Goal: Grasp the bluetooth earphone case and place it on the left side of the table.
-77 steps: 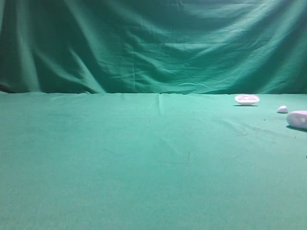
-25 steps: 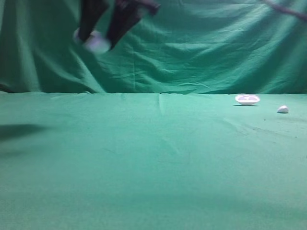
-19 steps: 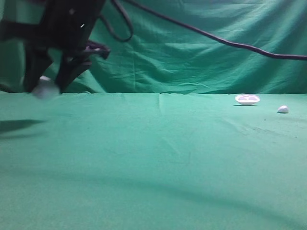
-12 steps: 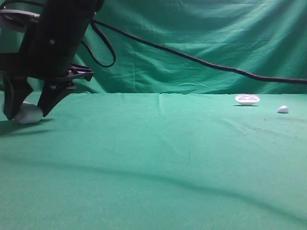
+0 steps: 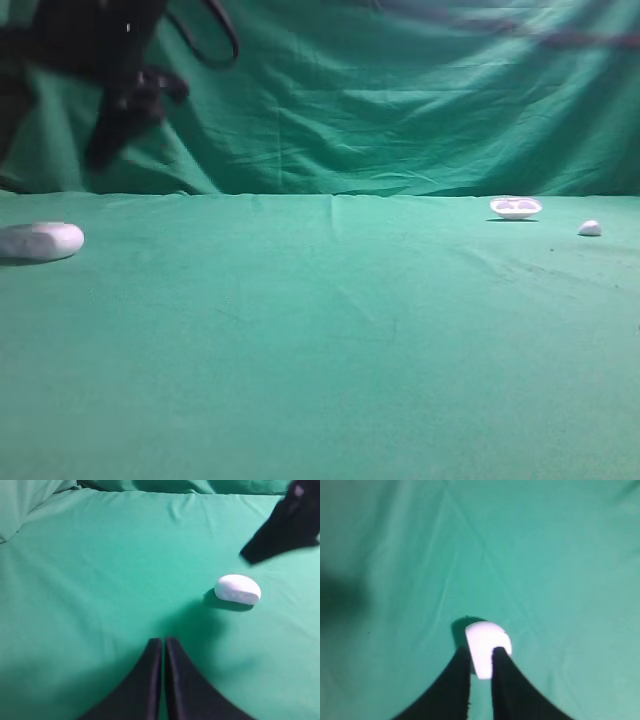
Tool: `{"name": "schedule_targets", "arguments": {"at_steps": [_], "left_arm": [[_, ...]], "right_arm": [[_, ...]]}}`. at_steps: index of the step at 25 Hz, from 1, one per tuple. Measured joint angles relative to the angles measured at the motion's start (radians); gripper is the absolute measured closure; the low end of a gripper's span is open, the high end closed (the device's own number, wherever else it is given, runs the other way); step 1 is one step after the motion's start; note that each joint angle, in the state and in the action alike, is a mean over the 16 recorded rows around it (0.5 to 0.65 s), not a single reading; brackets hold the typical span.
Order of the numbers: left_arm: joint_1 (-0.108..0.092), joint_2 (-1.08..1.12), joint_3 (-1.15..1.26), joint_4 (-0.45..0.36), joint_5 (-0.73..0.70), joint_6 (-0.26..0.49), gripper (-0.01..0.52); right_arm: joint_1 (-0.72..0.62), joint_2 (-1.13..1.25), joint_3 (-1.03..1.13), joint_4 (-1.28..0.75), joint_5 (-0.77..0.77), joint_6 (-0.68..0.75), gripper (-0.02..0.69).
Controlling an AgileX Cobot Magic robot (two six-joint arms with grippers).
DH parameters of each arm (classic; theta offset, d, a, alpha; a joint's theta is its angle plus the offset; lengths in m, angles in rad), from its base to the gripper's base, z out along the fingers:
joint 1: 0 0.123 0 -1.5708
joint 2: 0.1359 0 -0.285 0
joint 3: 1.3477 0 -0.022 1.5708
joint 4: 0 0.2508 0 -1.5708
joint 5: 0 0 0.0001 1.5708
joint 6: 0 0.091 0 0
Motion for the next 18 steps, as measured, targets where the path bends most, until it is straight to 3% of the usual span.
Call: {"name": "schedule_targets", "arguments": {"at_steps": [5, 11, 18], "left_arm": [[0.000, 0.000, 0.000, 0.000, 0.000, 0.000, 0.514], [0.000, 0.000, 0.000, 0.000, 0.000, 0.000, 0.514], [0.000, 0.000, 0.000, 0.000, 0.000, 0.000, 0.514]], "right_arm": [[-0.032, -0.119, 0.003, -0.060, 0.091, 0.056, 0.661], [-0.103, -0.298, 0.126, -0.086, 0.145, 0.113, 0.665], [-0.201, -0.582, 0.456, -0.063, 0.116, 0.143, 0.665]]}}
